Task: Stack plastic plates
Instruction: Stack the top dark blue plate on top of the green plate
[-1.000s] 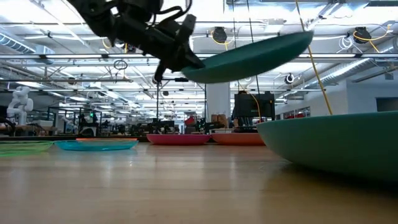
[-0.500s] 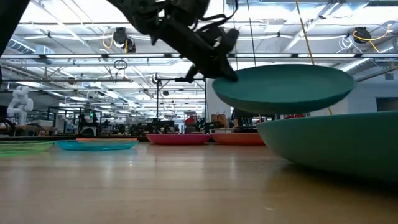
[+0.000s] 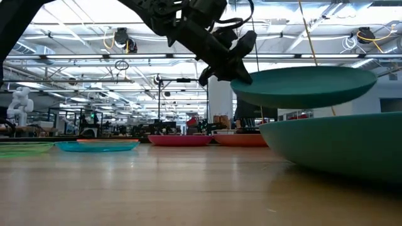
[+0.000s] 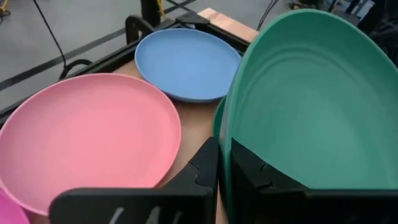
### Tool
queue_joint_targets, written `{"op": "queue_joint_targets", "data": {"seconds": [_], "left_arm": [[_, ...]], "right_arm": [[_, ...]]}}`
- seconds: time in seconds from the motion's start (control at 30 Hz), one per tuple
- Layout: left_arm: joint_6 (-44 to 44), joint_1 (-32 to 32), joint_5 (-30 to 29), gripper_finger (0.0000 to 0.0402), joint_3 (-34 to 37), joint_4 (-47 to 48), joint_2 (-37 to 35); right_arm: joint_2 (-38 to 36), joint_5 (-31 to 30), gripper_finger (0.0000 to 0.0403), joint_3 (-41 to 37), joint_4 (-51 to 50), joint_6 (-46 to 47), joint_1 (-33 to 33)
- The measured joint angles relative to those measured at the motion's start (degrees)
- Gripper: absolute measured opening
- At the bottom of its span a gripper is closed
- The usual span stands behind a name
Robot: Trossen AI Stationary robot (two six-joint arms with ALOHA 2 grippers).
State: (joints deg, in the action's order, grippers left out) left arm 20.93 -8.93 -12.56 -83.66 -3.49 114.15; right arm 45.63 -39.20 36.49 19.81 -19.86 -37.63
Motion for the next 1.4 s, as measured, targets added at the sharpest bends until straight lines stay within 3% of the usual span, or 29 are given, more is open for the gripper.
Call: {"op": "queue_joint_targets", "data": {"seconds": [0.3,0.67,1.13,1.4], "left_arm": [[2.0,-0.4,0.0,0.0023,0.0,-0.5,0.0],[2.6,-0.3,-0.2,0.0082,0.0,-1.3,-0.1],[1.1,-0.2,0.3,0.0086,0.0,-0.9,-0.1],[-7.5,0.1,4.1,0.0086,0.1,10.6,-1.3]], "right_arm": [[0.0,0.0,0.0123,0.0,0.0,0.1,0.0],[0.0,0.0,0.0123,0.0,0.0,0.1,0.0],[0.0,0.0,0.0123,0.0,0.0,0.1,0.0],[0.0,-1.5,0.0123,0.0,-1.2,0.3,0.0]]}}
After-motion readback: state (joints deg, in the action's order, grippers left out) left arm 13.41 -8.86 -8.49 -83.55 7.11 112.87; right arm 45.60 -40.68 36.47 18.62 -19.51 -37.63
